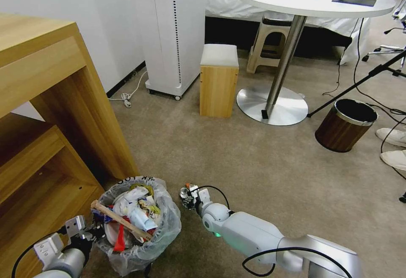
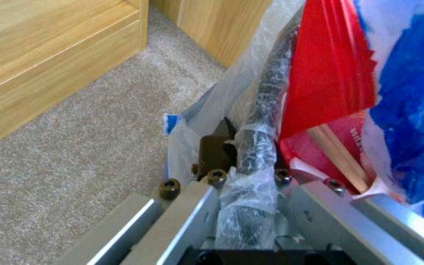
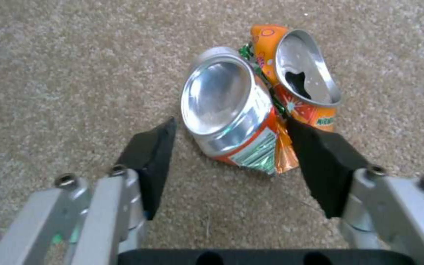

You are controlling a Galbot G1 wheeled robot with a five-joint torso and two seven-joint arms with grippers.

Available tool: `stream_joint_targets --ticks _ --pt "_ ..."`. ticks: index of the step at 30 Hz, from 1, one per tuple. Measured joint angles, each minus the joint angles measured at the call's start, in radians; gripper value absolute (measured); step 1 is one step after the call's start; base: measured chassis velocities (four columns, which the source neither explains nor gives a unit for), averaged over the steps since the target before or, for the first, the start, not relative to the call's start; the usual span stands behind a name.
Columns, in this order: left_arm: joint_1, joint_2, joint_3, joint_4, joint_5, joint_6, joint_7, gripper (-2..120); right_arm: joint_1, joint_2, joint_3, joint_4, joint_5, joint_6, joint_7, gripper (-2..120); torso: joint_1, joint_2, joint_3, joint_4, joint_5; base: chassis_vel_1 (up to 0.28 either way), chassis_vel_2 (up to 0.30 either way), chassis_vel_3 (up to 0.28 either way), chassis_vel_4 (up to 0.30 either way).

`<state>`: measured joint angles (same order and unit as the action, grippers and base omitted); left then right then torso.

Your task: Pick up the trash bin and place the garbage on the floor into it.

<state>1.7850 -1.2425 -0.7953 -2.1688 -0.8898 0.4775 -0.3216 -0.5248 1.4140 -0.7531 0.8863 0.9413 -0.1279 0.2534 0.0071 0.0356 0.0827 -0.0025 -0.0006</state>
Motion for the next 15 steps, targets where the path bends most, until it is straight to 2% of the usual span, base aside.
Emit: stream_joint_targets --ticks 5,15 --pt "0.000 -0.002 0.002 -0.001 0.001 0.000 0.000 0 -0.002 0.002 -0.001 0.002 -0.001 0.008 -0.002 47 0.000 0.000 0.000 0.0000 0.0000 0.000 0.000 0.000 0.000" --pt "0.015 -0.004 -0.001 -0.017 0.002 -0.004 0.003 0 -0.003 0.008 -0.005 -0.005 -0.013 0.021 -0.007 8 0.000 0.000 0.000 0.0000 0.0001 0.000 0.000 0.000 0.000"
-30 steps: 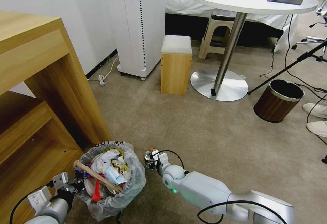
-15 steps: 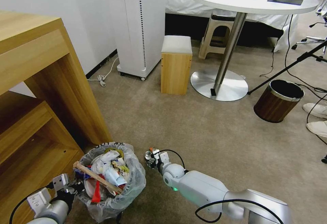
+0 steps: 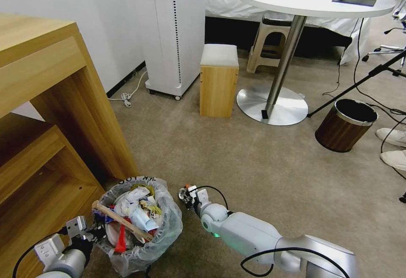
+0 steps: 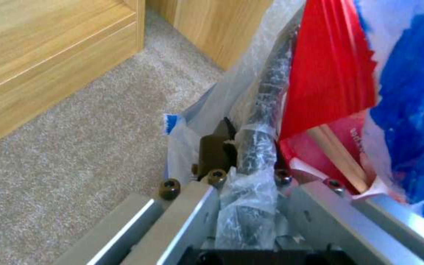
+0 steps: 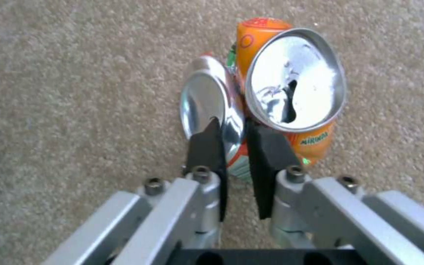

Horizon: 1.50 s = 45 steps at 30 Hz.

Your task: Pick up the trash bin and place the garbage on the floor into it.

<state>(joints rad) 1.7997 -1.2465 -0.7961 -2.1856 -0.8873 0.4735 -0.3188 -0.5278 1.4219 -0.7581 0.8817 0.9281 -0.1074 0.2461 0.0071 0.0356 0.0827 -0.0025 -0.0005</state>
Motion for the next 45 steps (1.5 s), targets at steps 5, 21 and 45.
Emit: stream_joint_targets --ticks 5,21,45 --pt "0.010 -0.003 0.000 -0.001 0.004 -0.004 0.004 0 -0.004 0.005 -0.002 -0.010 -0.013 0.006 -0.002 6 0.000 0.000 0.000 0.0002 0.0001 0.000 0.000 0.000 0.000" --pt "-0.020 0.000 0.003 0.035 0.005 -0.004 0.001 0 -0.031 -0.132 0.045 0.231 0.036 -0.005 0.037 4 0.000 0.000 0.000 -0.0001 -0.0002 0.000 0.000 0.000 0.000" --pt "-0.024 0.006 0.007 0.004 0.005 0.010 -0.009 0 0.189 -0.460 -0.022 1.024 0.100 0.129 -0.080 4 0.000 0.000 0.000 0.0001 -0.0001 0.000 0.000 0.000 0.000"
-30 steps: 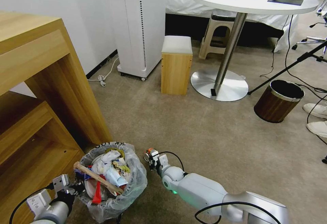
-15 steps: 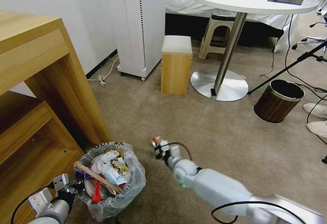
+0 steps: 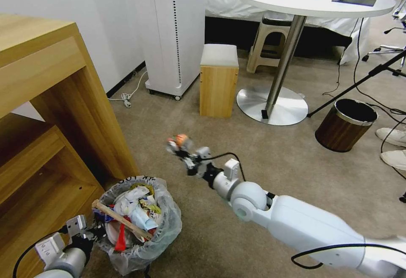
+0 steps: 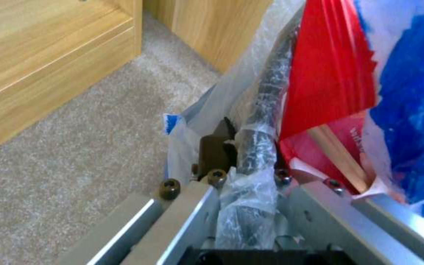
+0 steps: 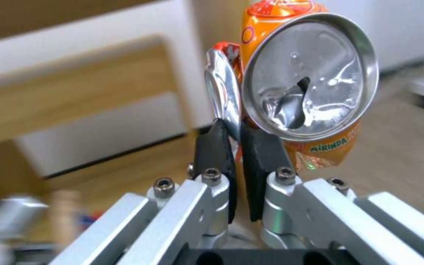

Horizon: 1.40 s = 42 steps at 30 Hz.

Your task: Pick up the trash bin and place the garbage on the floor into it.

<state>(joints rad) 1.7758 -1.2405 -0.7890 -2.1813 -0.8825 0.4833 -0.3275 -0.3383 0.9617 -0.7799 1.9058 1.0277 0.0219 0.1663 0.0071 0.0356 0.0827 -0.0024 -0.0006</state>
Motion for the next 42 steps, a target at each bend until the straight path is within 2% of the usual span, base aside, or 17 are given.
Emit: stream_joint_targets --ticks 1,2,3,5,6,10,14,15,17,18,22,39,42 --pt "-0.001 0.000 0.000 -0.003 -0.001 0.002 -0.001 0 0.032 0.008 -0.032 0.012 0.010 -0.003 0.002 4 0.000 0.000 0.000 0.0000 -0.0001 0.000 0.000 0.000 0.000" --pt "-0.001 -0.001 0.000 -0.008 -0.002 0.003 -0.003 0 0.090 0.030 -0.110 0.021 0.029 -0.003 0.005 4 0.000 0.000 0.000 0.0002 -0.0003 0.000 0.000 0.000 0.000" --pt "-0.001 -0.001 0.000 -0.008 -0.002 0.003 -0.003 0 0.090 0.030 -0.110 0.021 0.029 -0.003 0.005 4 0.000 0.000 0.000 0.0002 -0.0003 0.000 0.000 0.000 0.000" --pt "-0.001 -0.002 0.000 -0.013 -0.002 0.004 -0.004 0 0.126 0.049 -0.169 0.019 0.040 -0.004 0.008 4 0.000 0.000 0.000 0.0002 -0.0003 0.000 0.000 0.000 0.000" --pt "-0.001 -0.003 0.000 -0.020 -0.002 0.006 -0.004 0 0.155 0.072 -0.234 0.009 0.056 -0.002 0.016 4 0.000 0.000 0.000 0.0001 -0.0003 0.000 0.000 0.000 0.000" --pt "0.004 -0.003 -0.003 -0.031 -0.004 0.006 -0.004 0 0.171 0.122 -0.316 -0.009 0.094 -0.021 0.057 4 0.000 0.000 0.000 -0.0002 -0.0002 0.000 0.000 0.000 0.000" --pt "0.006 -0.002 -0.006 -0.036 -0.004 0.006 -0.005 0 0.166 0.154 -0.334 -0.019 0.114 -0.042 0.084 4 0.000 0.000 0.000 -0.0001 -0.0002 0.000 0.000 0.000 0.000" --pt "0.009 -0.002 -0.007 -0.042 -0.006 0.006 -0.005 0 0.156 0.188 -0.342 -0.037 0.131 -0.057 0.103 4 0.000 0.000 0.000 -0.0001 -0.0002 0.000 0.000 0.000 0.000" --pt "0.011 -0.002 -0.008 -0.044 -0.007 0.006 -0.005 0 0.152 0.208 -0.343 -0.050 0.143 -0.065 0.116 4 0.000 0.000 0.000 -0.0001 -0.0002 0.000 0.000 0.000 0.000" --pt "0.017 -0.003 -0.009 -0.048 -0.007 0.005 -0.005 0 0.143 0.236 -0.343 -0.071 0.170 -0.087 0.155 3 0.000 0.000 0.000 0.0000 -0.0001 0.000 0.000 0.000 0.000" --pt "0.027 -0.002 -0.015 -0.051 -0.007 0.002 -0.003 0 0.116 0.271 -0.338 -0.127 0.188 -0.107 0.198 3 0.000 0.000 0.000 0.0000 0.0000 0.000 0.000 0.000 0.000" --pt "0.027 0.005 -0.014 -0.047 -0.010 -0.001 -0.001 0 0.038 0.271 -0.323 -0.150 0.197 -0.152 0.290 3 0.000 0.000 0.000 -0.0001 0.0000 0.000 0.000 0.000 0.000" --pt "0.029 0.007 -0.016 -0.047 -0.010 -0.001 -0.001 0 0.038 0.263 -0.314 -0.136 0.194 -0.153 0.295 10 0.000 0.000 0.000 -0.0001 -0.0001 0.000 0.000 0.000 0.000"
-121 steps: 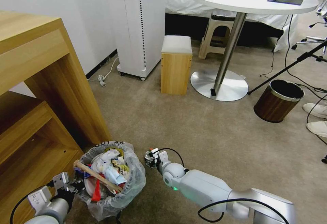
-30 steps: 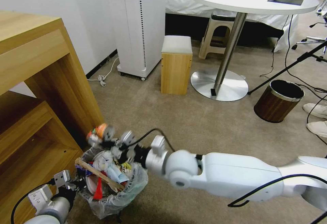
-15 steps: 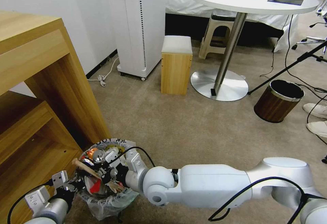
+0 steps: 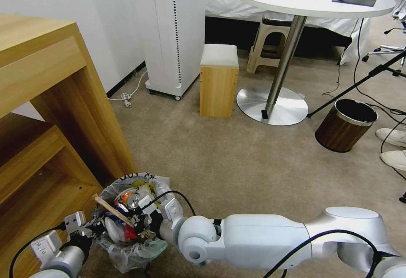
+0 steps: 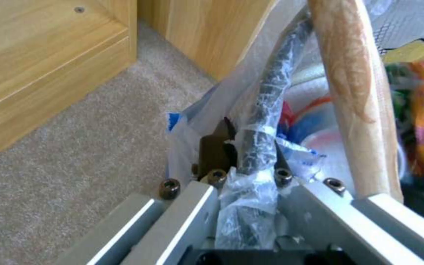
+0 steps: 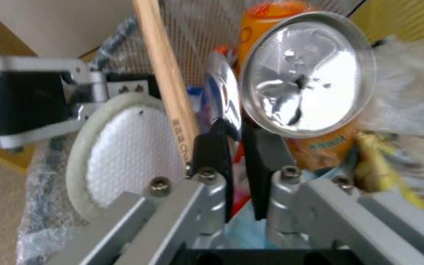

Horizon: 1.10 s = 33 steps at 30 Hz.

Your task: Pick up the trash bin and place the garbage on the floor into it.

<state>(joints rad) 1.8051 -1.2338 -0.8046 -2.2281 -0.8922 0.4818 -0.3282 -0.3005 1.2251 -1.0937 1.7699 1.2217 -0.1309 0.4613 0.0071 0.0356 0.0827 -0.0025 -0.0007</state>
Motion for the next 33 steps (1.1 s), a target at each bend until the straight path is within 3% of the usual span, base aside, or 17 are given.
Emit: stream_joint_targets --ticks 7,9,15,21,23,24,29,33 --pt "0.000 0.005 -0.003 0.004 -0.001 0.000 0.000 0 0.000 -0.031 0.020 0.046 -0.009 -0.001 0.006 35 0.000 0.000 0.000 0.0000 0.0002 0.000 0.000 0.000 0.000" --pt "0.001 0.008 -0.003 0.004 -0.001 0.000 -0.001 0 0.000 -0.048 0.034 0.069 -0.013 -0.001 0.006 47 0.000 0.000 0.000 0.0000 0.0002 0.000 0.000 0.000 0.000" --pt "0.005 0.007 -0.002 0.005 0.000 0.000 -0.001 0 -0.001 -0.065 0.048 0.089 -0.017 -0.001 0.007 64 0.000 0.000 0.000 0.0000 0.0002 0.000 0.000 0.000 0.000" --pt "0.009 0.003 0.000 0.012 0.006 0.000 -0.001 0 -0.012 -0.076 0.078 0.112 -0.063 0.031 -0.029 90 0.000 0.000 0.000 -0.0001 0.0001 0.000 0.000 0.000 0.000" --pt "0.009 0.002 0.001 0.013 0.008 0.000 -0.001 0 -0.015 -0.074 0.087 0.115 -0.068 0.039 -0.036 92 0.000 0.000 0.000 0.0000 0.0000 0.000 0.000 0.000 0.000" --pt "0.011 0.000 0.001 0.014 0.010 0.000 -0.001 0 -0.021 -0.068 0.118 0.119 -0.098 0.074 -0.071 98 0.000 0.000 0.000 0.0001 0.0001 0.000 0.000 0.000 0.000" --pt "0.013 -0.002 0.001 0.015 0.012 0.000 0.000 0 -0.034 -0.065 0.223 0.117 -0.184 0.189 -0.151 100 0.000 0.000 0.000 0.0003 0.0001 0.000 0.000 0.000 0.000" --pt "0.013 -0.001 0.001 0.016 0.012 0.000 0.001 0 -0.061 -0.092 0.311 0.125 -0.212 0.209 -0.164 100 0.000 0.000 0.000 0.0002 0.0002 0.000 0.000 0.000 0.000"
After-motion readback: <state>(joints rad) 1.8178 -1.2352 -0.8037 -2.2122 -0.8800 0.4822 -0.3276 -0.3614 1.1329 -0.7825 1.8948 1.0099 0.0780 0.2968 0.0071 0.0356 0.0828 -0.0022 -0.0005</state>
